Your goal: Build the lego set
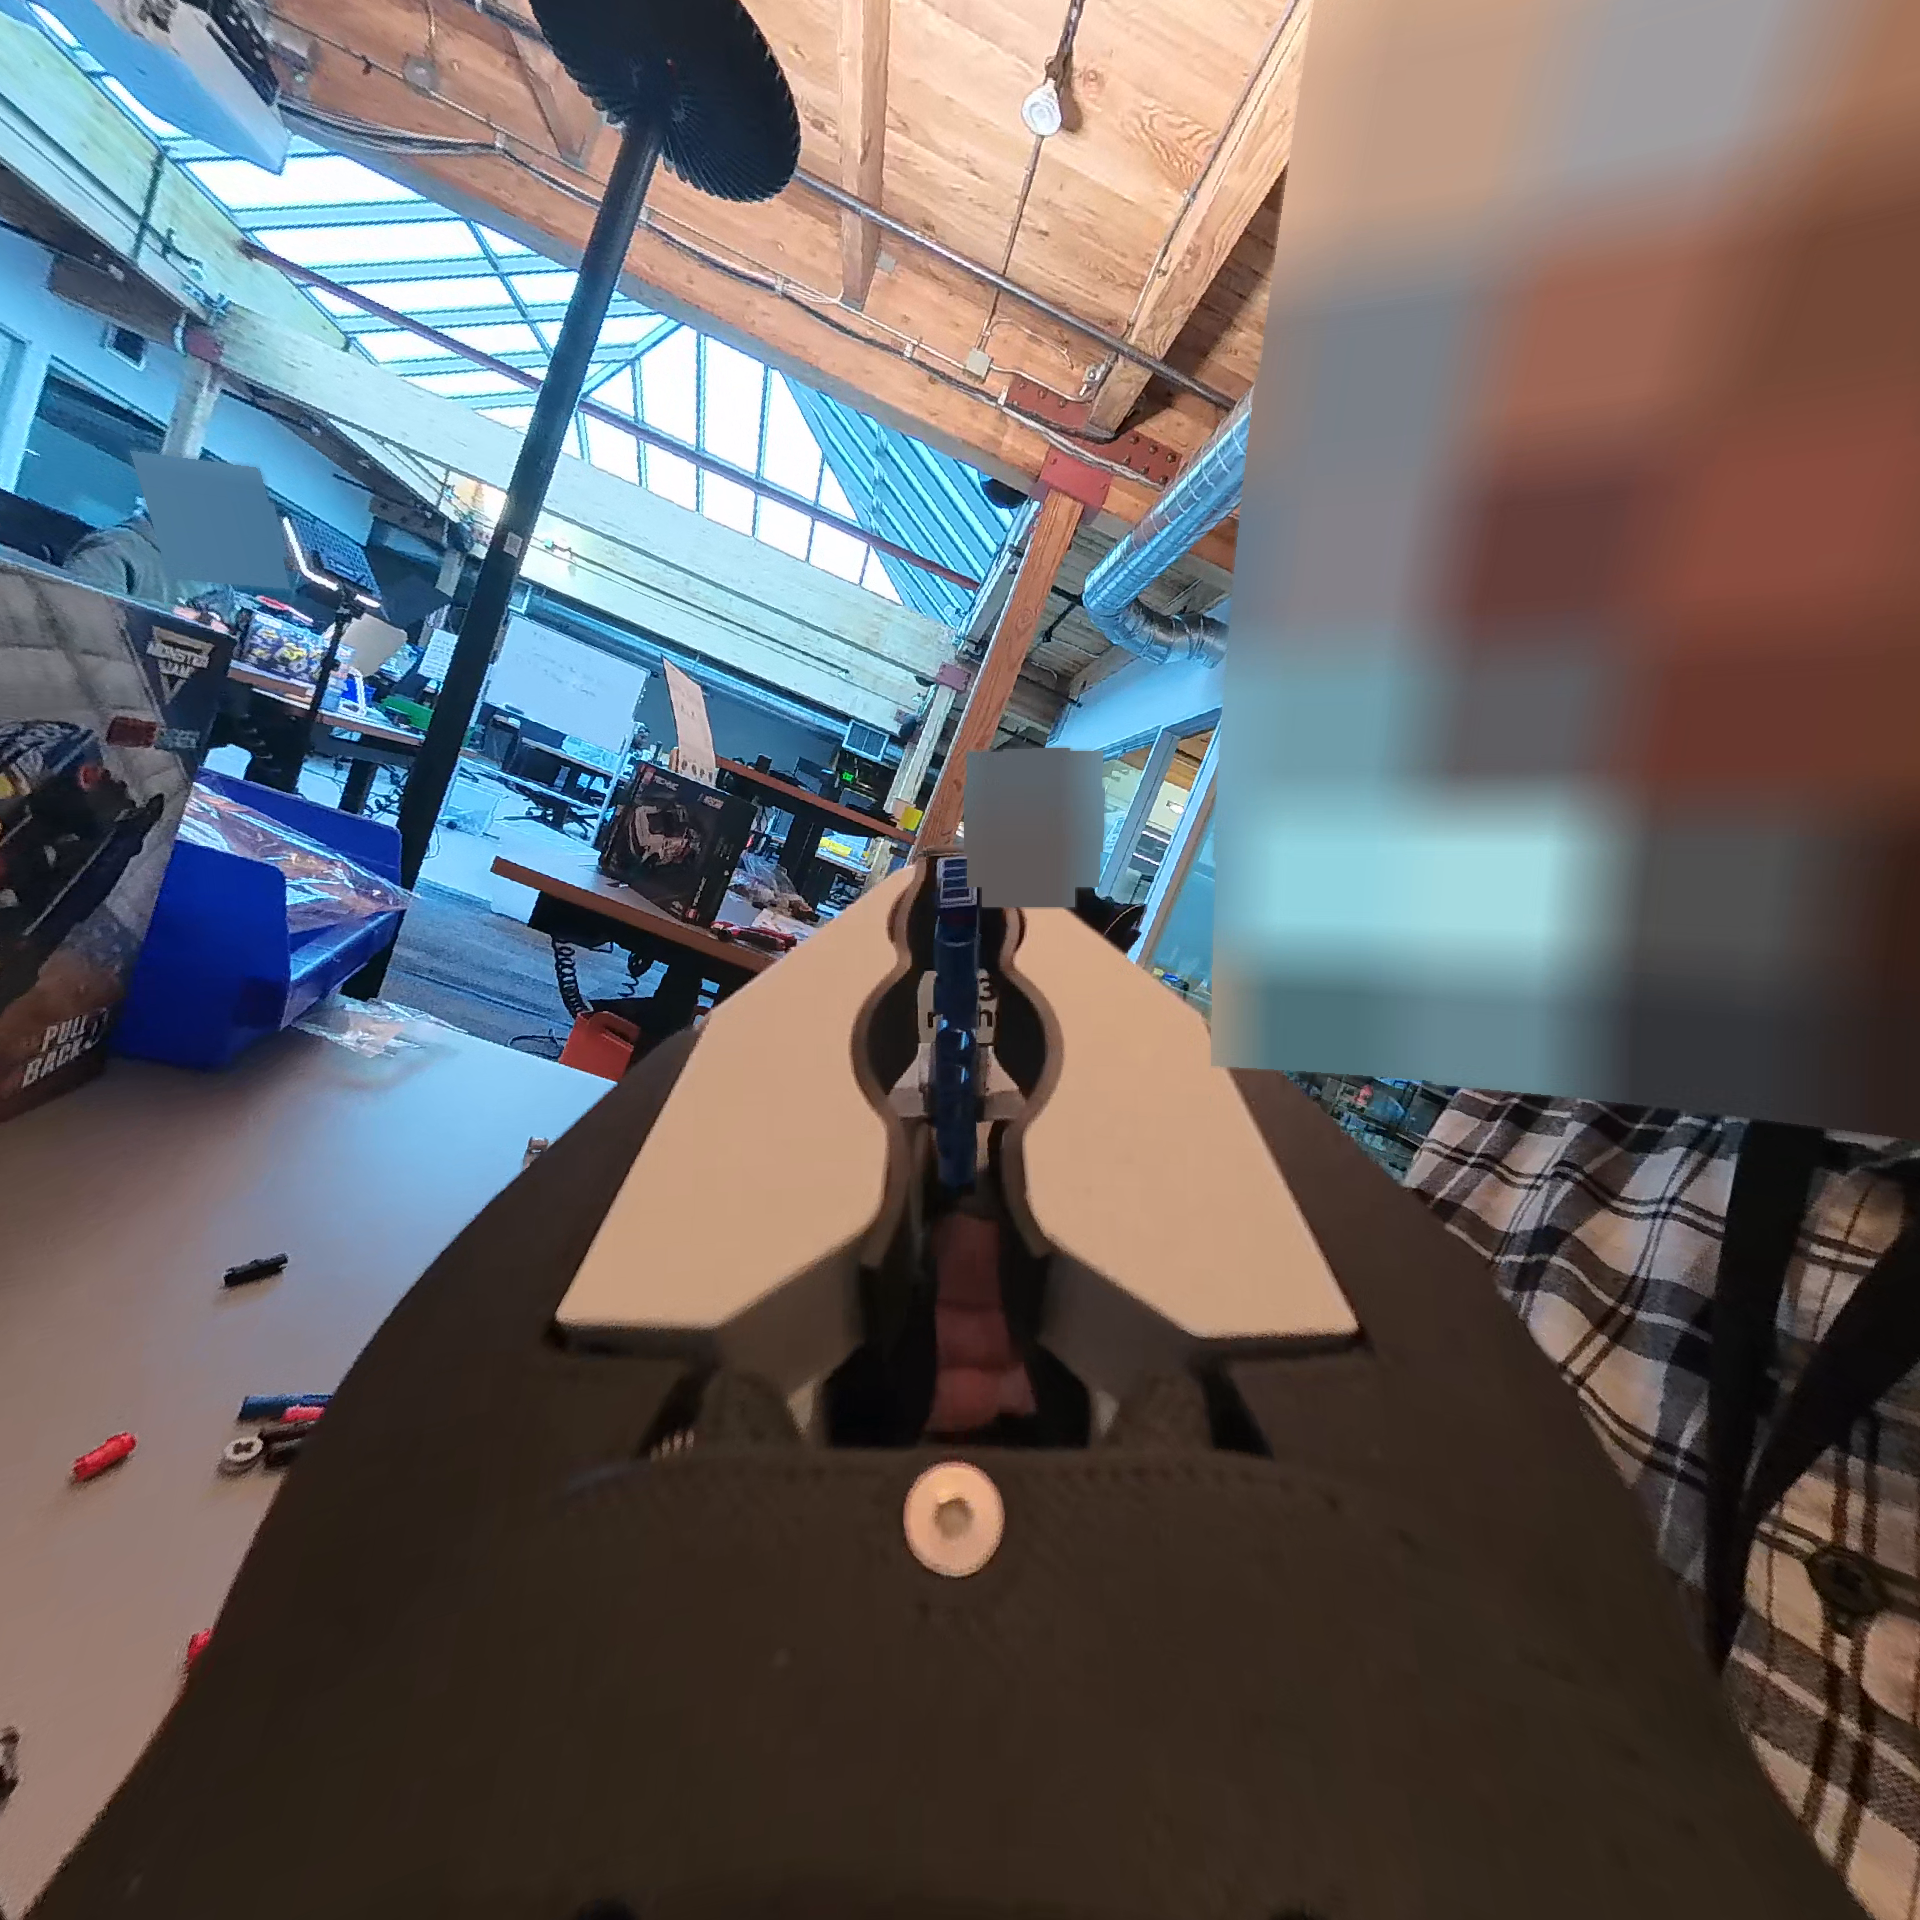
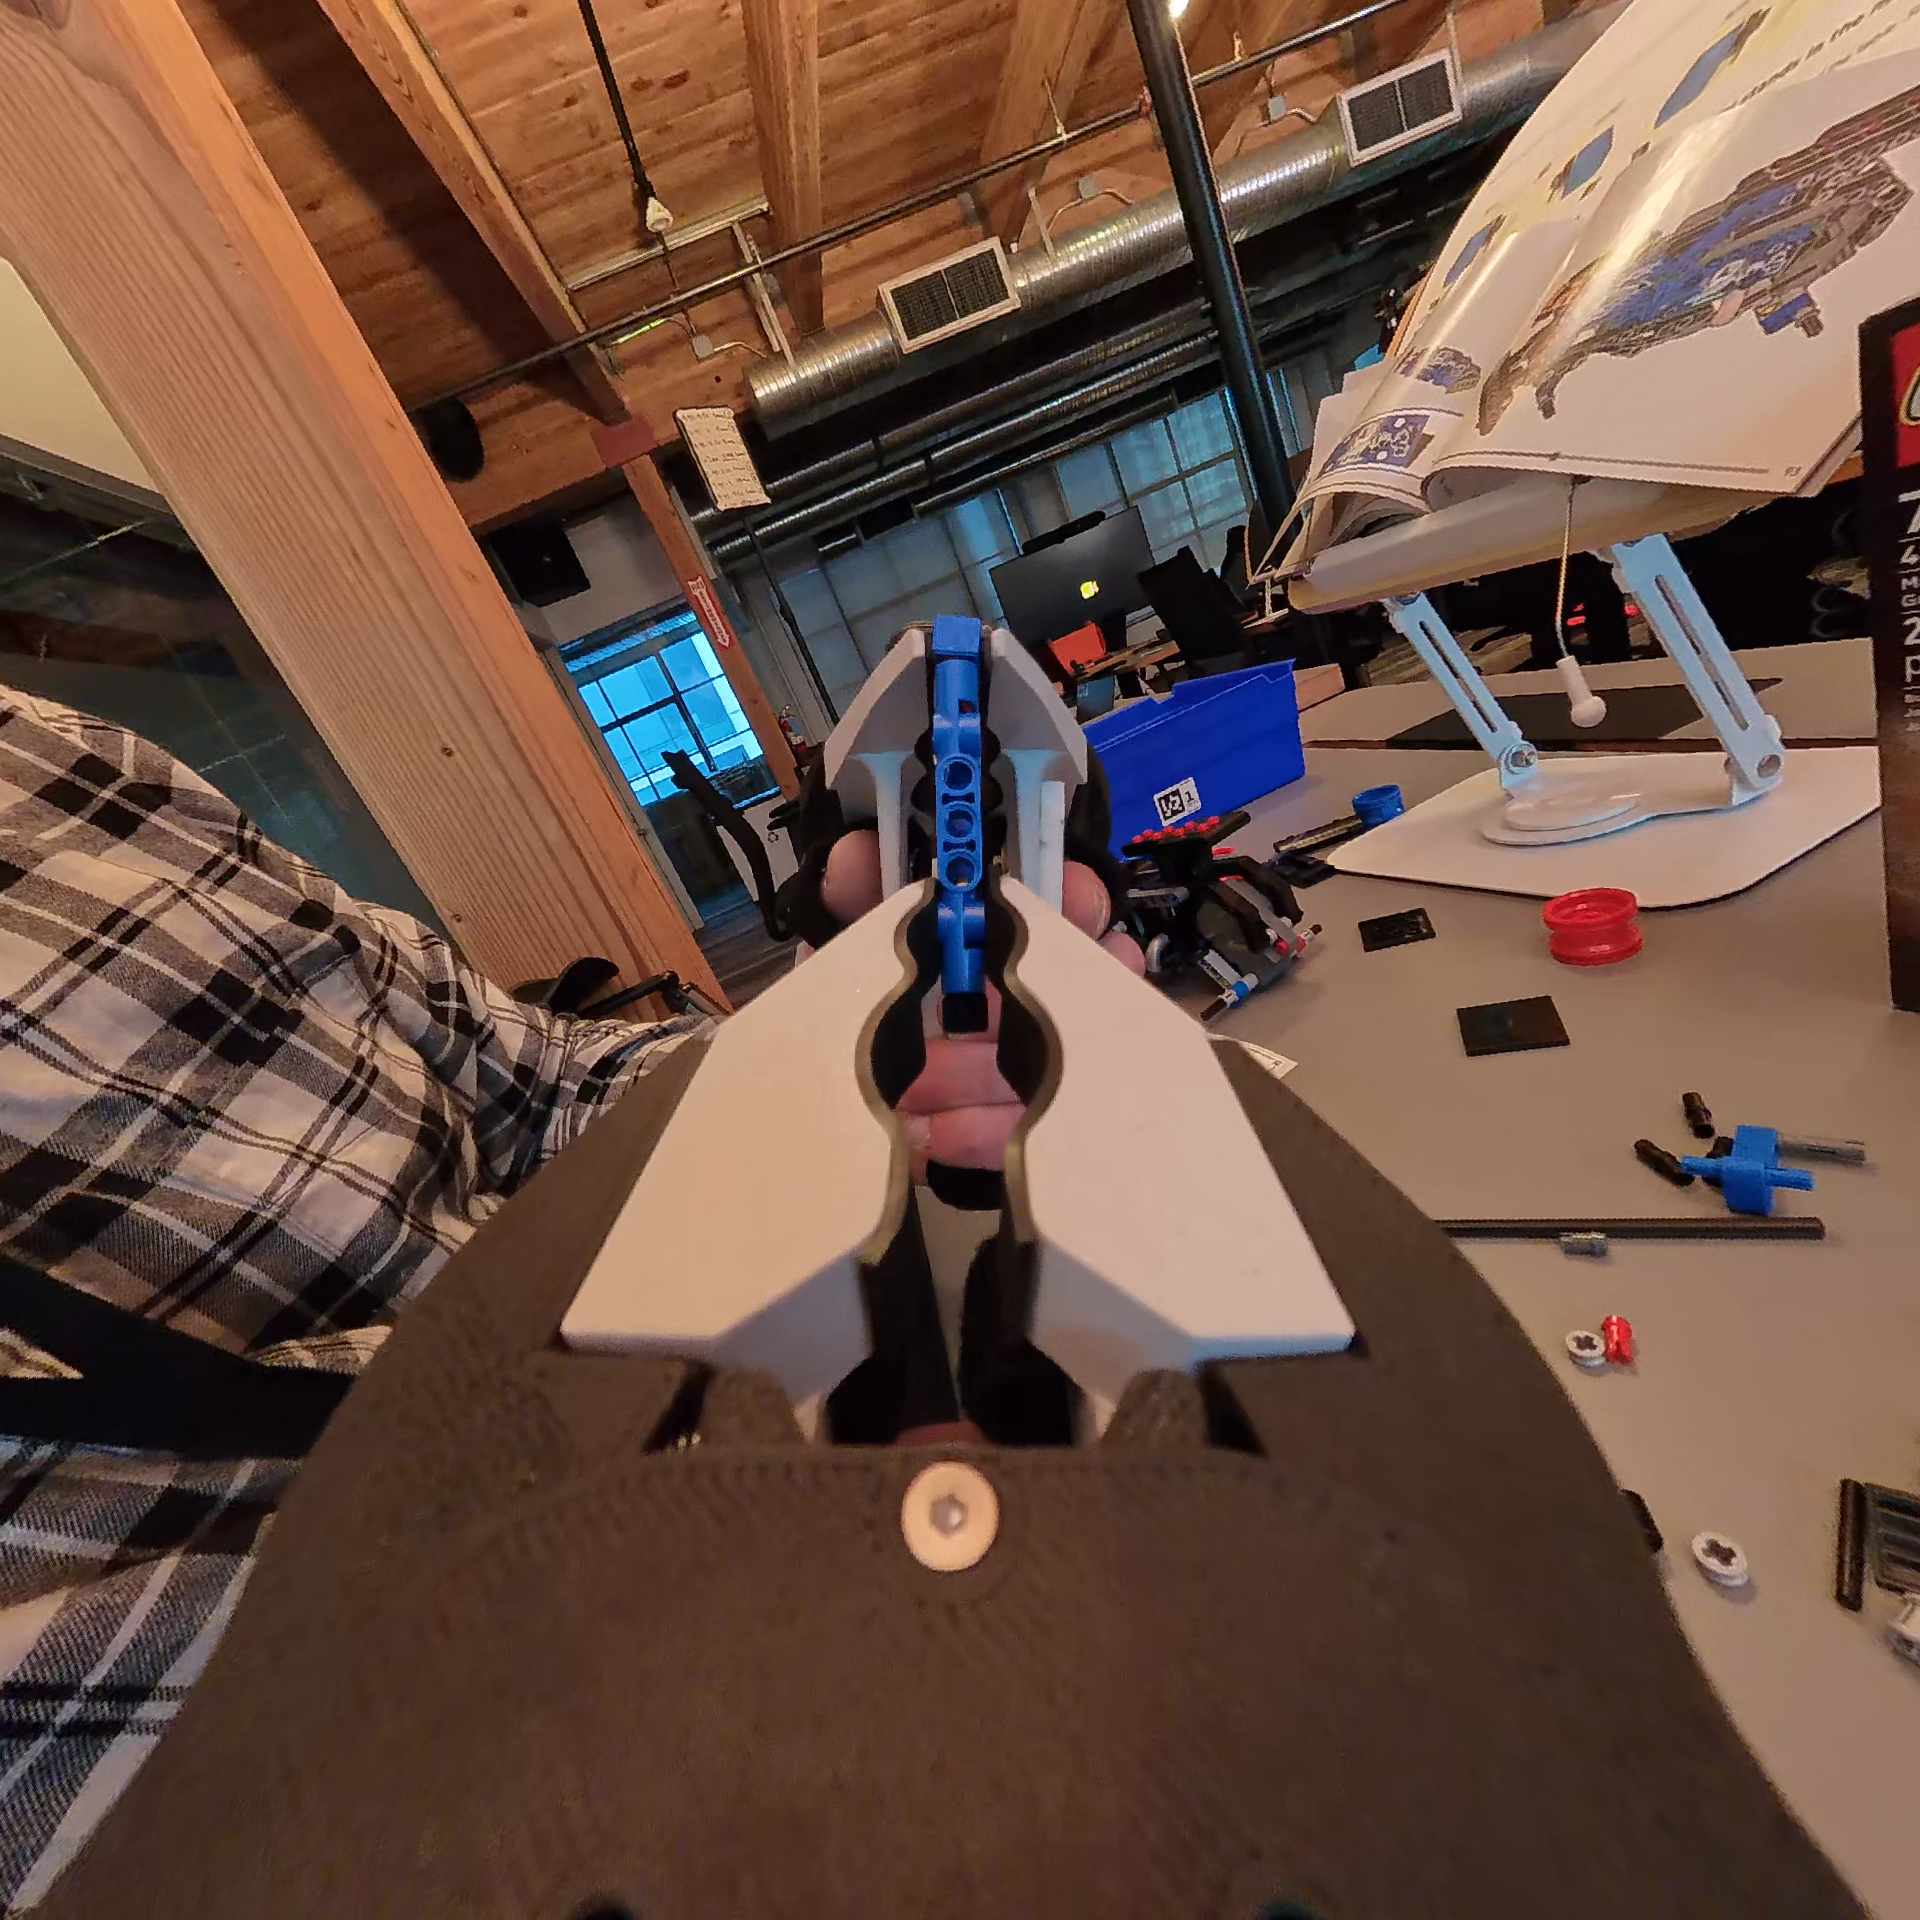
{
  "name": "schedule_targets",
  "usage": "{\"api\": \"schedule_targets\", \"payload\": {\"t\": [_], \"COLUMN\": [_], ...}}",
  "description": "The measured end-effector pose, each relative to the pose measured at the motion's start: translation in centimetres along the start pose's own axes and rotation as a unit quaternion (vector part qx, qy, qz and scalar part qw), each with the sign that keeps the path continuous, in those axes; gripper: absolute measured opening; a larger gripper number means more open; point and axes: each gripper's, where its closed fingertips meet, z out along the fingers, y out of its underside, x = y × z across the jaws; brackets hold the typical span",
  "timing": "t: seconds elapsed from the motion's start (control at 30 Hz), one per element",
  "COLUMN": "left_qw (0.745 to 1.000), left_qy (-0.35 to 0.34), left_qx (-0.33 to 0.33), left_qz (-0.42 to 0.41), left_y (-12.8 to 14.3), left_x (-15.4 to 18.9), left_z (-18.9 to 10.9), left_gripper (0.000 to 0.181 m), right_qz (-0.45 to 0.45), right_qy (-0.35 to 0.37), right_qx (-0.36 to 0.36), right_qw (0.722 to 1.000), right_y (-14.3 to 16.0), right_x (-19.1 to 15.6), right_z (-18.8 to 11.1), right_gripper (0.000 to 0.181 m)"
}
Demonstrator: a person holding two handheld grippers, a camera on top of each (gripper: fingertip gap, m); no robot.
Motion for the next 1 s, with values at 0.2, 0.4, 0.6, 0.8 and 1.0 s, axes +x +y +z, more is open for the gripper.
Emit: {"api": "schedule_targets", "payload": {"t": [0.2,0.4,0.6,0.8,1.0], "left_qw": [0.998,0.993,0.996,0.991,0.987], "left_qy": [-0.020,-0.039,-0.019,-0.015,-0.038], "left_qx": [-0.027,-0.057,-0.068,-0.123,-0.140], "left_qz": [0.049,0.092,0.057,0.048,0.064], "left_y": [0.4,0.7,1.1,2.2,1.9], "left_x": [-0.1,-0.3,0.3,0.1,-0.7], "left_z": [-0.2,-0.4,-0.3,-0.5,-1.4], "left_gripper": [0.007,0.008,0.008,0.009,0.009], "right_qz": [-0.003,-0.012,-0.031,-0.052,-0.015], "right_qy": [0.003,0.008,0.009,0.013,0.010], "right_qx": [-0.005,-0.016,-0.030,-0.074,-0.088], "right_qw": [1.000,1.000,0.999,0.996,0.996], "right_y": [0.2,0.4,0.6,1.9,2.6], "right_x": [0.0,0.0,-0.1,0.0,0.6], "right_z": [0.0,0.1,0.0,0.5,0.7], "right_gripper": [0.005,0.004,0.004,0.004,0.005]}}
